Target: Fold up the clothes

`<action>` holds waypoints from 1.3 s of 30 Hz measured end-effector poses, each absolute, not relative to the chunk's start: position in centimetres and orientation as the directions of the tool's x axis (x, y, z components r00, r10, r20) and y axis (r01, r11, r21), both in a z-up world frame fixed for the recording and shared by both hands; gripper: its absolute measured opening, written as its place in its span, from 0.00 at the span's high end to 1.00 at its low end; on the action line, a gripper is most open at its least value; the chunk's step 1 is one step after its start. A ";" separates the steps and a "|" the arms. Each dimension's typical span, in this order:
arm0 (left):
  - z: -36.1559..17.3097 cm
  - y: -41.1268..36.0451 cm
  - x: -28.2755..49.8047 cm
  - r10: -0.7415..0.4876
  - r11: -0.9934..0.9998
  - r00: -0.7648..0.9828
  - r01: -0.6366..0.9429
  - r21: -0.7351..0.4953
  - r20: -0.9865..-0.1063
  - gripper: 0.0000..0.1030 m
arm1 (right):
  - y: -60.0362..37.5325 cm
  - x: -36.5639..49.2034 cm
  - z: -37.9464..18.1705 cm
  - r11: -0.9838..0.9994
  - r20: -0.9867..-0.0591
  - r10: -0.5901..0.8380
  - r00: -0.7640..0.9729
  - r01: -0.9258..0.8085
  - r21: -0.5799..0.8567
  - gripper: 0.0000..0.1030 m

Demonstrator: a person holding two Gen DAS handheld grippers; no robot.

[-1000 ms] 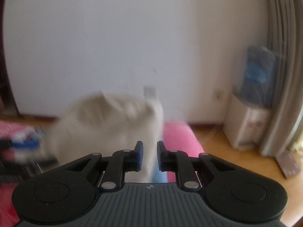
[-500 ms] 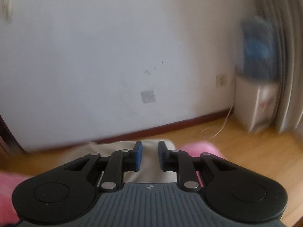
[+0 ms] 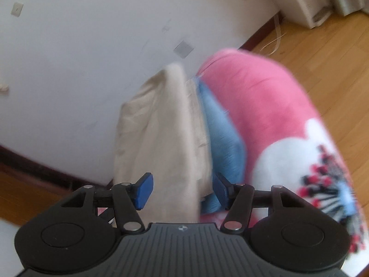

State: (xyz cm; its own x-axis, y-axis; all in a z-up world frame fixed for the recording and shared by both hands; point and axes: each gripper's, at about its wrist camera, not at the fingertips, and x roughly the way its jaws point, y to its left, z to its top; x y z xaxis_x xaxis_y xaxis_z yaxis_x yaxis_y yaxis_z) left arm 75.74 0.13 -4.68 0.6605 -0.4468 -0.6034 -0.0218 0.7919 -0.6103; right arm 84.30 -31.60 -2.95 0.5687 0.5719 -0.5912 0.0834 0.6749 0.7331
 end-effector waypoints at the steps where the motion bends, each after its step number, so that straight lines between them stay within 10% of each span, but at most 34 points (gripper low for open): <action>1: -4.7 0.1 75.6 -0.443 0.794 0.660 -0.024 -0.607 -0.606 0.51 | -30.9 84.3 -3.2 0.690 -0.604 0.570 0.557 0.074 0.720 0.40; 9: -3.5 -0.6 74.3 -0.408 0.798 0.678 -0.061 -0.600 -0.612 0.63 | -29.4 84.6 -1.6 0.743 -0.603 0.541 0.586 0.002 0.669 0.73; 26: -3.5 -1.8 73.4 -0.421 0.816 0.686 0.000 -0.578 -0.593 0.61 | -29.8 85.2 -0.5 0.772 -0.520 0.514 0.683 -0.105 0.626 0.75; 30: -4.0 -1.2 73.1 -0.412 0.824 0.666 -0.020 -0.566 -0.622 0.49 | -29.8 84.7 -3.6 0.822 -0.641 0.463 0.612 -0.026 0.569 0.54; 39: 0.5 -4.4 74.9 -0.360 0.924 0.742 0.199 -0.327 -0.566 0.45 | -30.6 78.9 0.2 0.815 -0.430 0.418 0.800 -0.121 0.566 0.64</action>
